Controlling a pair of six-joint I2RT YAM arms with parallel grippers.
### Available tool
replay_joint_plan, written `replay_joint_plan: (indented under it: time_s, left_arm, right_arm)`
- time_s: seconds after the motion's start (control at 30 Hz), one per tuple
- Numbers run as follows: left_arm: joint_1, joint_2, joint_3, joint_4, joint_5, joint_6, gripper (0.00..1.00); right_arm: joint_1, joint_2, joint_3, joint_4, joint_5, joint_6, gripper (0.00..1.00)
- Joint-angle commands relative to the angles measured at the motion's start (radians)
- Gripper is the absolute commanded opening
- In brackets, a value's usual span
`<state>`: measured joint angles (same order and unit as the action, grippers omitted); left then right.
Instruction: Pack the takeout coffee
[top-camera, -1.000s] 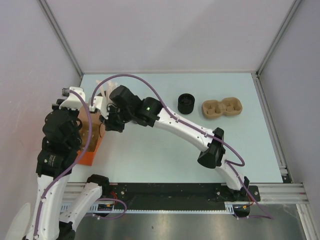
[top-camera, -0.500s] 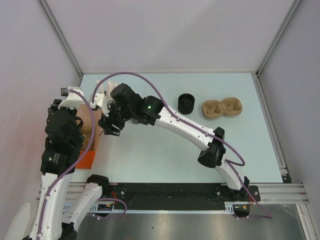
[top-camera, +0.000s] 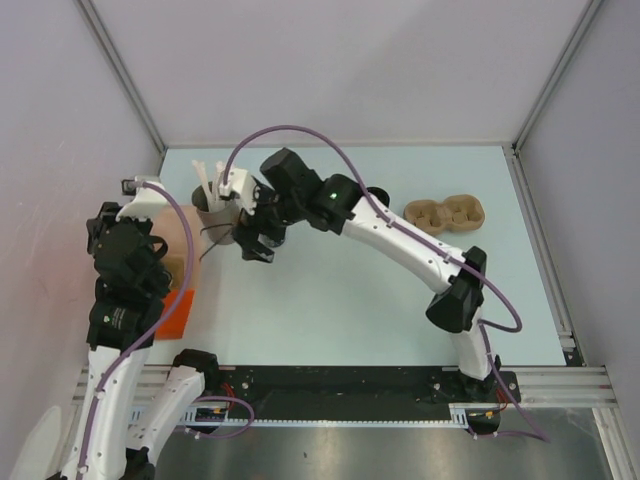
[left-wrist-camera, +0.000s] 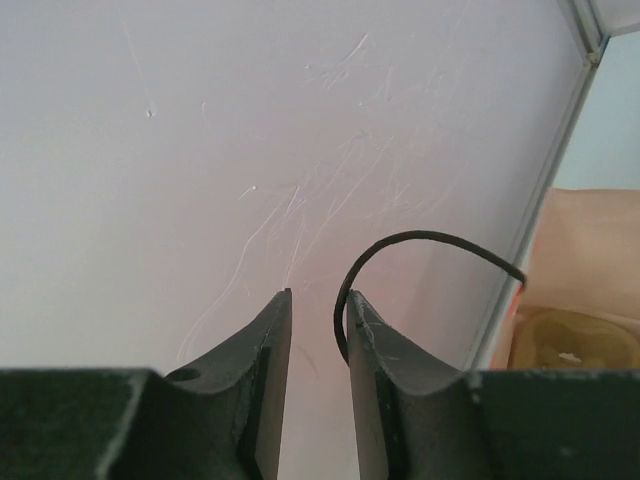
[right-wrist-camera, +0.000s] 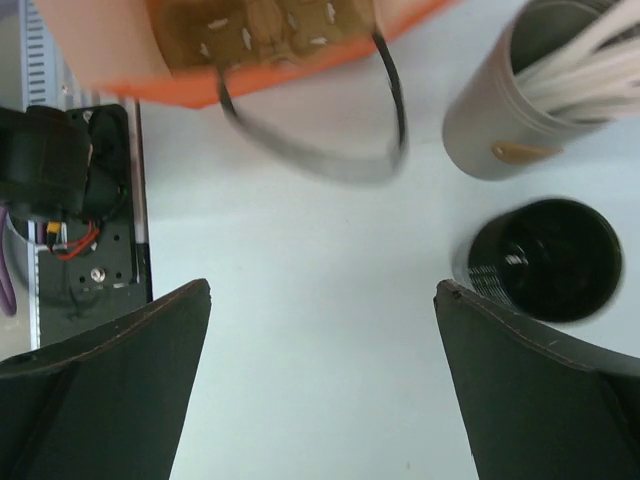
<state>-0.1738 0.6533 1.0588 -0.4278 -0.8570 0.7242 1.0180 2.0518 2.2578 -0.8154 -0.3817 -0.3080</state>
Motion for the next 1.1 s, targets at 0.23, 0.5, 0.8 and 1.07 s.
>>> replay_joint_plan:
  time_s: [0.23,0.5,0.8,1.07]
  left_arm:
    - [0.037,0.009,-0.049,0.136,-0.070,0.098,0.37]
    - [0.068,0.031,-0.019,0.100,-0.013,0.061,0.59]
    - [0.066,0.054,0.134,-0.097,0.254,-0.081,1.00]
    - [0.068,0.068,0.233,-0.209,0.456,-0.143,1.00]
  right_arm:
    - [-0.062,-0.232,-0.066,-0.017,-0.060,-0.031,1.00]
    - [-0.128,-0.350,-0.217,-0.013,-0.063,-0.063,1.00]
    - [-0.229,-0.446,-0.334,-0.042,-0.068,-0.098,1.00]
    - [-0.375,-0.525,-0.520,-0.019,-0.100,-0.108,1.00]
